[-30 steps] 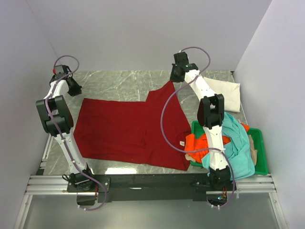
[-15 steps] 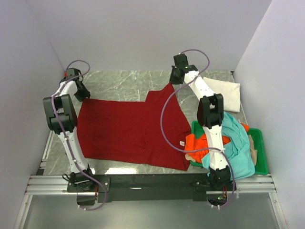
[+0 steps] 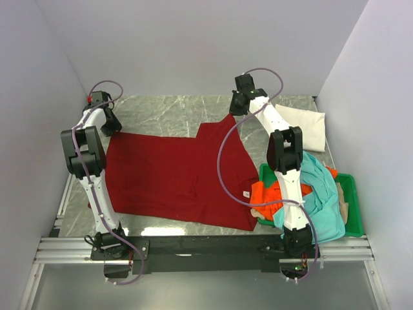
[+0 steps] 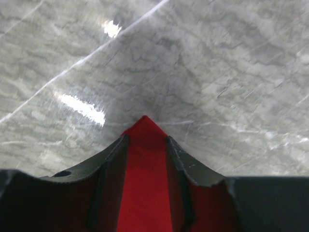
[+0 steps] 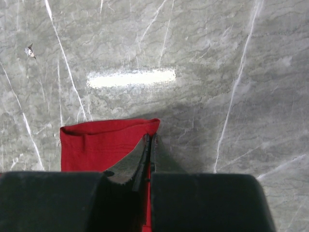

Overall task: Fold and stack the t-shirts
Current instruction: Fold the tshirt

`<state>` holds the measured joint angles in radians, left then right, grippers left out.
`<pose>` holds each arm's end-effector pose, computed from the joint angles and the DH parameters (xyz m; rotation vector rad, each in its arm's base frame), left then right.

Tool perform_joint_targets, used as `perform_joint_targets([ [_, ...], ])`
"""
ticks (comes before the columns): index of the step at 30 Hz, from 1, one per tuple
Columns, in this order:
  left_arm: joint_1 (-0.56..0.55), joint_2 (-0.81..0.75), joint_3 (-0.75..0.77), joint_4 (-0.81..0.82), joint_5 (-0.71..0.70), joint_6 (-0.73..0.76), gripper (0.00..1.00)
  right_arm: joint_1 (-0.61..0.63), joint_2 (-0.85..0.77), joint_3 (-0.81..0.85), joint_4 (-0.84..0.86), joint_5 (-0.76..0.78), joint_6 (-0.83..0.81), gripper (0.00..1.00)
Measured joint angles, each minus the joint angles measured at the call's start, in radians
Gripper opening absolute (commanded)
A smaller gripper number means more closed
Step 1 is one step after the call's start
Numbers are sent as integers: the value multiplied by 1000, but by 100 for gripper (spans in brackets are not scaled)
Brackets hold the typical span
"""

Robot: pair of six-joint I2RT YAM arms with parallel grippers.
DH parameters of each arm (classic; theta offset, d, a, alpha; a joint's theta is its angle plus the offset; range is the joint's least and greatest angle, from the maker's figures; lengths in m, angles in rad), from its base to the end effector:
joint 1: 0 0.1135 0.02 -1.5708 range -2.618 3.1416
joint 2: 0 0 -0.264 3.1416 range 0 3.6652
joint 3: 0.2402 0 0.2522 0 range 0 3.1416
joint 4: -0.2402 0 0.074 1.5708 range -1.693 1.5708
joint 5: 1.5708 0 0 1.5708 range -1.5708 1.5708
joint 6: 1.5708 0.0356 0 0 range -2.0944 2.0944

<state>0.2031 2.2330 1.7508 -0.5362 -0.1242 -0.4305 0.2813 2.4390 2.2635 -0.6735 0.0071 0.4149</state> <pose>0.4737 0.1021 0.1682 -0.8464 2.4359 0.0764 0.5242 0.1512 0.2181 0.1664 2.4377 0.3064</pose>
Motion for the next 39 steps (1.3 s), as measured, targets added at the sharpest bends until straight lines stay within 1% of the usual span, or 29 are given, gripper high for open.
perform_joint_targets([
  [3,-2,12,18,1,-5,0,41,0,0,0,0,0,0,0],
  [7,-4,16,21,5,-12,5,32,0,0,-2,0,0,0,0],
  [15,-4,20,21,8,-24,11,21,0,0,-13,0,0,0,0],
  [18,-4,22,23,9,-24,11,14,0,0,-14,0,-1,0,0],
  [19,-4,22,24,9,-23,11,10,0,0,-15,0,-4,0,0],
  [25,-4,23,27,10,-15,18,0,0,-2,-41,7,-27,7,0],
  [33,-3,6,-5,43,22,18,0,0,-10,-59,16,-43,8,0],
  [39,-3,5,0,37,57,16,0,0,-35,-76,28,-65,14,0],
])
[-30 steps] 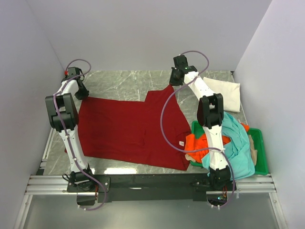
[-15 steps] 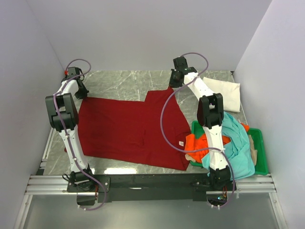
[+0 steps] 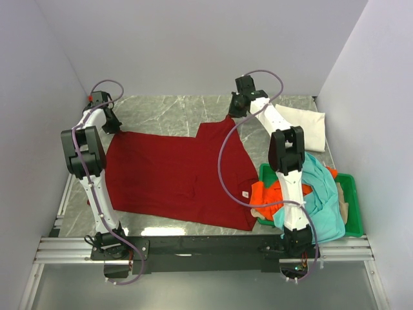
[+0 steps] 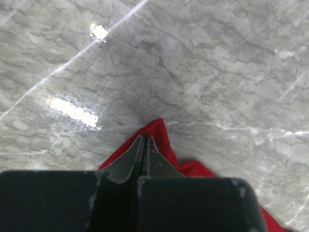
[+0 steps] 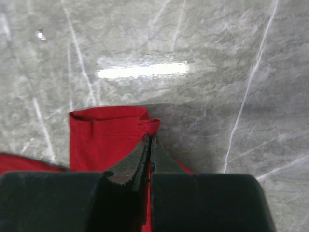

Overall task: Fold and stack the t-shirts
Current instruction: Fold the tshirt

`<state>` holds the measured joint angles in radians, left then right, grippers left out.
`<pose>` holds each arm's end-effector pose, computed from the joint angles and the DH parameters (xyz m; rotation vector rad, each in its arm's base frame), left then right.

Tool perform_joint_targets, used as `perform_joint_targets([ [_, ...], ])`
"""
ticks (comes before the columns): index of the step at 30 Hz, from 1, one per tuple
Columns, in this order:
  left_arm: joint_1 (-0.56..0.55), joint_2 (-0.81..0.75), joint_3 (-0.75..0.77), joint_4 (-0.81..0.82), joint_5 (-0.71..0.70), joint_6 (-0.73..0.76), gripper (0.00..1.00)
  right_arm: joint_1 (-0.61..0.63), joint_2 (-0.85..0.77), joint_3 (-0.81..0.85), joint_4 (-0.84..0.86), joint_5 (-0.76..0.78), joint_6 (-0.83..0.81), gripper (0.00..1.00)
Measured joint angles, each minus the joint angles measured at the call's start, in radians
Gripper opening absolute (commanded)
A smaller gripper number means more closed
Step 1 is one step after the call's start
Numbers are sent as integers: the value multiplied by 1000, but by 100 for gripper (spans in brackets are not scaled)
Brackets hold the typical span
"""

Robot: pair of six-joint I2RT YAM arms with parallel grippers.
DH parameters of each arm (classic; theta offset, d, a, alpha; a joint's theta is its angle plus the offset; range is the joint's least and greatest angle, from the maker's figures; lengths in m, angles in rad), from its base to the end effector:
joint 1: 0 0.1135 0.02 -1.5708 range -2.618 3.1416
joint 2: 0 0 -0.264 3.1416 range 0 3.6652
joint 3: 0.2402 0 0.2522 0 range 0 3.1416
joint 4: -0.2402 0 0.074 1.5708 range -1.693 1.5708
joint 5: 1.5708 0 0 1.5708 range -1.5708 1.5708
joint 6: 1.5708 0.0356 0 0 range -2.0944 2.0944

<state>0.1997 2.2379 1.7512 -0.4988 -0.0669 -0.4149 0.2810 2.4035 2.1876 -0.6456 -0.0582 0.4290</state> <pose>0.4782 0.0992 0.1681 -0.7967 2.4254 0.0023 0.5171 0.1514 0.2141 0.1560 2.4638 0.3851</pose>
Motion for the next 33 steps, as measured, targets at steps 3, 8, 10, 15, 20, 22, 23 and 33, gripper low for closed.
perform_joint_targets([
  [3,0,0,10,-15,13,-2,0,0,-22,0,1,-14,1,0],
  [8,0,0,18,-23,21,-2,0,0,-82,-1,8,-48,0,0],
  [10,0,-1,17,-22,21,-2,0,0,-119,-16,19,-70,0,0],
  [15,0,-32,-15,-15,17,-1,0,0,-208,-83,41,-116,-1,0],
  [20,1,-60,-19,-6,18,-3,0,0,-253,-99,48,-139,-5,0],
  [22,2,-63,-18,-2,20,-11,0,0,-256,-98,49,-143,-8,0],
  [23,2,-63,-16,-2,23,-16,0,0,-256,-97,49,-143,-8,0],
  [33,7,-61,56,2,47,-26,0,0,-237,36,19,-146,-13,0],
])
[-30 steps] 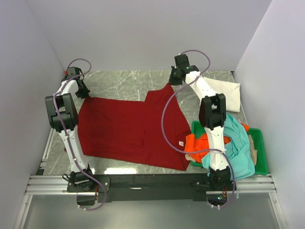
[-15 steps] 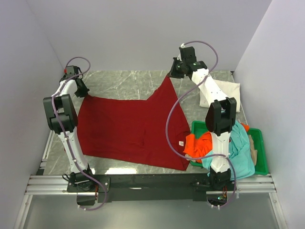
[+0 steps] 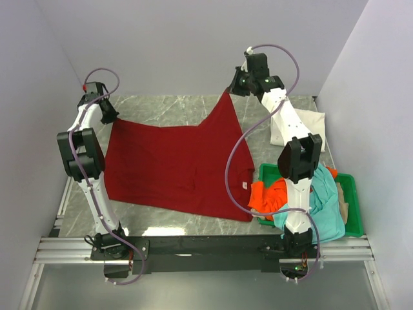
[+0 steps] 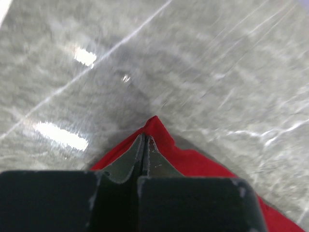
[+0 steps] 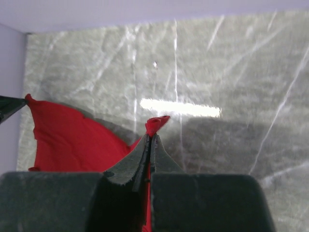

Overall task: Fold and stack the t-shirts
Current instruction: Fold the tshirt

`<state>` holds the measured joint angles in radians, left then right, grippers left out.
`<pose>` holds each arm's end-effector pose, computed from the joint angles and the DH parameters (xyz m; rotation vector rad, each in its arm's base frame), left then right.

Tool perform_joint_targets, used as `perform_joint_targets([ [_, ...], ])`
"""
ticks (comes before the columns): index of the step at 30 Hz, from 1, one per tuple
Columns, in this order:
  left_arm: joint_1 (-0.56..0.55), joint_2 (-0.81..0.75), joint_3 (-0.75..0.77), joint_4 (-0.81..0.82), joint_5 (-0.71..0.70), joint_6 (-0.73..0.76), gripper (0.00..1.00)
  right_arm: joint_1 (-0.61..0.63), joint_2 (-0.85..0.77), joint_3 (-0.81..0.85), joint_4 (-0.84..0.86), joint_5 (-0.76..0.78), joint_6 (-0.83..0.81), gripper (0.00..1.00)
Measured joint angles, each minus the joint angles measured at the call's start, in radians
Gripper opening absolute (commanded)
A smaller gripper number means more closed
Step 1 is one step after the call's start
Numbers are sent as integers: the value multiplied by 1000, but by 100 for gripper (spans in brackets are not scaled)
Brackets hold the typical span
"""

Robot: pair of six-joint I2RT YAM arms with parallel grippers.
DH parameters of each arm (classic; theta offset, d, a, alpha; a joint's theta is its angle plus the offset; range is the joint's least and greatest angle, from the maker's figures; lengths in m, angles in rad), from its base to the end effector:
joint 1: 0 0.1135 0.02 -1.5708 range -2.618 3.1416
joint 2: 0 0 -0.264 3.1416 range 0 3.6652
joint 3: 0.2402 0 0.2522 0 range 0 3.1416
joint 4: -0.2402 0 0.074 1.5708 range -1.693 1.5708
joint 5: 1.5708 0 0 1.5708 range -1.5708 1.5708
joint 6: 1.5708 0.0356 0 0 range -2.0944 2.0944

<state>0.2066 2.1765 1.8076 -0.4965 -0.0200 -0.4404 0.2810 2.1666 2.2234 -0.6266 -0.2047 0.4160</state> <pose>0.4809 0.1015 0.2147 -0.7834 2.3083 -0.0805 0.4793 0.1459 0.3471 0.0250 2.1928 0.6203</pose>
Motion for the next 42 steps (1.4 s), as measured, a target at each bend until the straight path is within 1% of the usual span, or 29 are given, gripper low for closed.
perform_joint_targets([
  [5,3,1,26,19,16,0,0,0,2,36,7,-2,-2,0],
  [9,6,-1,-7,51,24,1,0,0,-6,-23,35,-13,-3,0],
  [15,13,-22,-162,89,24,0,0,0,-77,-246,53,-29,-18,0],
  [20,19,-95,-291,104,23,-2,0,0,-211,-440,60,-36,-25,0],
  [31,48,-273,-439,152,-22,2,0,14,-488,-737,103,-50,-32,0],
  [38,68,-350,-547,158,-56,2,0,33,-574,-936,107,-48,-18,0],
  [42,76,-415,-615,156,-72,2,0,43,-632,-1016,103,-47,-8,0],
])
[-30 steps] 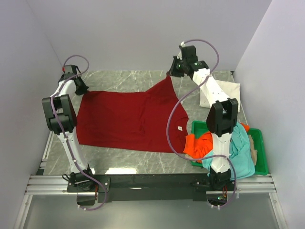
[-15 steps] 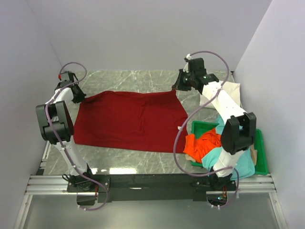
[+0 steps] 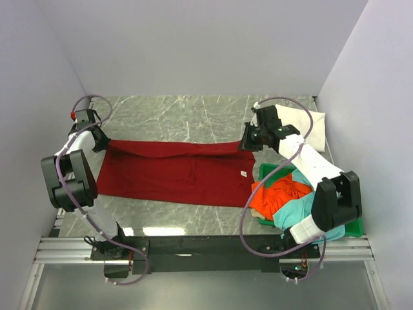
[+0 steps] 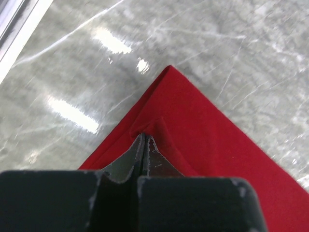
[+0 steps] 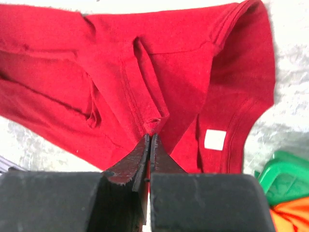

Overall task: Fold and stack the t-shirts
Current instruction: Fold the tshirt

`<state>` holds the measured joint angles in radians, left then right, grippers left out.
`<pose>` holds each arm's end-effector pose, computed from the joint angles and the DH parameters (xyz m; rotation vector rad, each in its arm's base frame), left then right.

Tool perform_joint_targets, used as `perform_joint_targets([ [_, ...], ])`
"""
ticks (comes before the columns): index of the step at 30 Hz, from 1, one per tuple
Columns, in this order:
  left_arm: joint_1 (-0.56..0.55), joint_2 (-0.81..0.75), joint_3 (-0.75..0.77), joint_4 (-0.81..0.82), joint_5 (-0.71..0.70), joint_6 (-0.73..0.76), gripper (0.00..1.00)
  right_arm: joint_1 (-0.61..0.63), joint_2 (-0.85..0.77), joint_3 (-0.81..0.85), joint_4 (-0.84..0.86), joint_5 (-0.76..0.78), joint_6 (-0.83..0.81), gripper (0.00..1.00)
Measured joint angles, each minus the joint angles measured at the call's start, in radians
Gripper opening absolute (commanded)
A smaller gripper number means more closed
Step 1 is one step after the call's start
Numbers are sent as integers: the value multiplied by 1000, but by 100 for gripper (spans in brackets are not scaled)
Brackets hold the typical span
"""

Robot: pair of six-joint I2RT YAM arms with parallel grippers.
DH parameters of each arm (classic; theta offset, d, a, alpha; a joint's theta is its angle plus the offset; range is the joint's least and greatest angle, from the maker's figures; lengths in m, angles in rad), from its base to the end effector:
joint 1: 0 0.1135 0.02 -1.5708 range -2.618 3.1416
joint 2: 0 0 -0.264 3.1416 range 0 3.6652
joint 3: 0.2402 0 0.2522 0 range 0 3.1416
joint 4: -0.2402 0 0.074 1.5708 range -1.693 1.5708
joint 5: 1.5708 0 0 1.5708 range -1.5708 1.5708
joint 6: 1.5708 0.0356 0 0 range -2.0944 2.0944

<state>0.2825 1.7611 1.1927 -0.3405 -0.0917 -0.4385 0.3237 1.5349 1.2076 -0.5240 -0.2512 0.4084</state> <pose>0.3601 0.1079 0.2051 -0.9094 2.3018 0.0469 0.3131 0.1144 0.2738 -0.0127 2.4874 0.6274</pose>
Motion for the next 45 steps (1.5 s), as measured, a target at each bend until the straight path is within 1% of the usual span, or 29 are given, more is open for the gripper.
perform_joint_targets([
  [7,16,-86,-71,3,-12,-1,0,19,-93,-83,1,6,18,0],
  [14,52,-180,-142,11,-11,-14,0,54,-133,-154,-2,24,29,0],
  [21,87,-195,-207,21,-4,-30,0,93,-154,-222,-10,57,40,0],
  [27,120,-196,-243,21,-1,-53,1,171,-148,-261,-14,116,41,0],
  [28,125,-196,-248,20,0,-57,7,184,-142,-267,-14,126,43,0],
  [30,136,-198,-259,17,1,-63,18,207,-125,-281,-16,140,47,0],
  [31,142,-199,-264,17,0,-70,31,216,-116,-285,-21,148,48,0],
  [32,148,-201,-269,17,1,-75,37,225,-106,-288,-28,160,49,3],
  [33,153,-203,-274,16,1,-77,43,233,-96,-291,-31,166,52,8],
  [34,159,-207,-279,14,0,-83,52,240,-90,-294,-37,177,55,24],
  [35,163,-212,-283,13,0,-87,57,244,-85,-296,-42,183,60,30],
  [37,168,-227,-290,9,0,-100,60,251,-83,-299,-66,196,64,39],
  [39,169,-247,-290,2,0,-106,61,253,-83,-299,-84,205,64,42],
  [45,167,-327,-290,-2,-2,-109,62,253,-85,-286,-150,209,62,43],
])
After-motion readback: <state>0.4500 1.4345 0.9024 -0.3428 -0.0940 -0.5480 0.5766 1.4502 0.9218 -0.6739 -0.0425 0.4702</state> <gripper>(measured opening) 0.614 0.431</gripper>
